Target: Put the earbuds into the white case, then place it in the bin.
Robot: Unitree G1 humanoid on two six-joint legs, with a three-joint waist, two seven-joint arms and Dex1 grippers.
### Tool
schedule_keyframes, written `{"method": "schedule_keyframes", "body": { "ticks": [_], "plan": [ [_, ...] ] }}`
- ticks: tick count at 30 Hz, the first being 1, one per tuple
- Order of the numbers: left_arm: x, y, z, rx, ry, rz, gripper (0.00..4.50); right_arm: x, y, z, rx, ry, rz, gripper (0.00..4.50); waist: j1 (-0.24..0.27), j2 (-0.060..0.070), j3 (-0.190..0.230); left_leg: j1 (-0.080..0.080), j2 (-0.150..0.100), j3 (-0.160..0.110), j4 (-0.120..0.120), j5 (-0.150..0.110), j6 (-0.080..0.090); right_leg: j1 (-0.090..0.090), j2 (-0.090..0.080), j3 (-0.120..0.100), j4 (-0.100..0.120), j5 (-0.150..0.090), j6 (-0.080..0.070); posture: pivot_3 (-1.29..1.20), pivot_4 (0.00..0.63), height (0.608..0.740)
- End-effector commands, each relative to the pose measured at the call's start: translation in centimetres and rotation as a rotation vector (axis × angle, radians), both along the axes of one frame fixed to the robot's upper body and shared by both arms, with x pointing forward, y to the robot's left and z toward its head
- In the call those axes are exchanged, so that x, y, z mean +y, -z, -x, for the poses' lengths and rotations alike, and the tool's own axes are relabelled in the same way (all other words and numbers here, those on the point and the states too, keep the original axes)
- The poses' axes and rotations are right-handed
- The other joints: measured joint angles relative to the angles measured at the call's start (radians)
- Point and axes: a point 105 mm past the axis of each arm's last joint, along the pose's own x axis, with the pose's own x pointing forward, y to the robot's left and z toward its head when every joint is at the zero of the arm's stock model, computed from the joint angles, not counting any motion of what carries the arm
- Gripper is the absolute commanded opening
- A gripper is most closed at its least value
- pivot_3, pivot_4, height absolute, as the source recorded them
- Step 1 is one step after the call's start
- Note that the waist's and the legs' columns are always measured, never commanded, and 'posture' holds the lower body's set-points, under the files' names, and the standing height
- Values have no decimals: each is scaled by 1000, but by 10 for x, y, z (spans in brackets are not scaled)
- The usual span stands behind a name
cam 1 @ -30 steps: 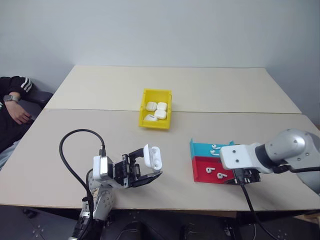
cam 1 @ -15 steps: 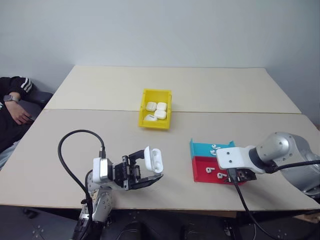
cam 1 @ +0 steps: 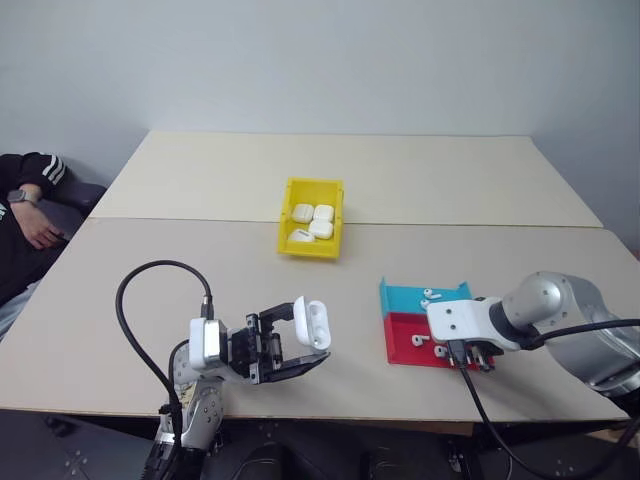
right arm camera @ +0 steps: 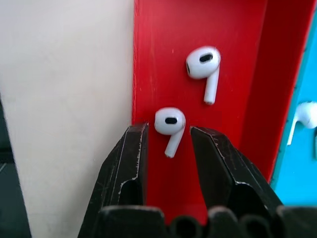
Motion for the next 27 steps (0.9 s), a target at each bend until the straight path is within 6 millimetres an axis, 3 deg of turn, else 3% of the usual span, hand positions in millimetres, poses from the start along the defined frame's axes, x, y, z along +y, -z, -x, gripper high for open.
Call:
{"method": "schedule_keyframes", "body": {
  "ticks": [1, 27],
  "plan": [
    [0, -6, 4, -38, -5, 10, 2740, 0, -4, -4, -34, -21, 20, 1737, 0, 0, 0, 0, 0, 0, 0, 0, 0, 0, 0, 0, 0, 0, 0, 0, 150, 740],
    [-1, -5, 3, -42, -36, -15, 2740, 0, 3, -7, -33, -48, 42, 1737, 0, 0, 0, 0, 0, 0, 0, 0, 0, 0, 0, 0, 0, 0, 0, 0, 150, 740]
  ]
}}
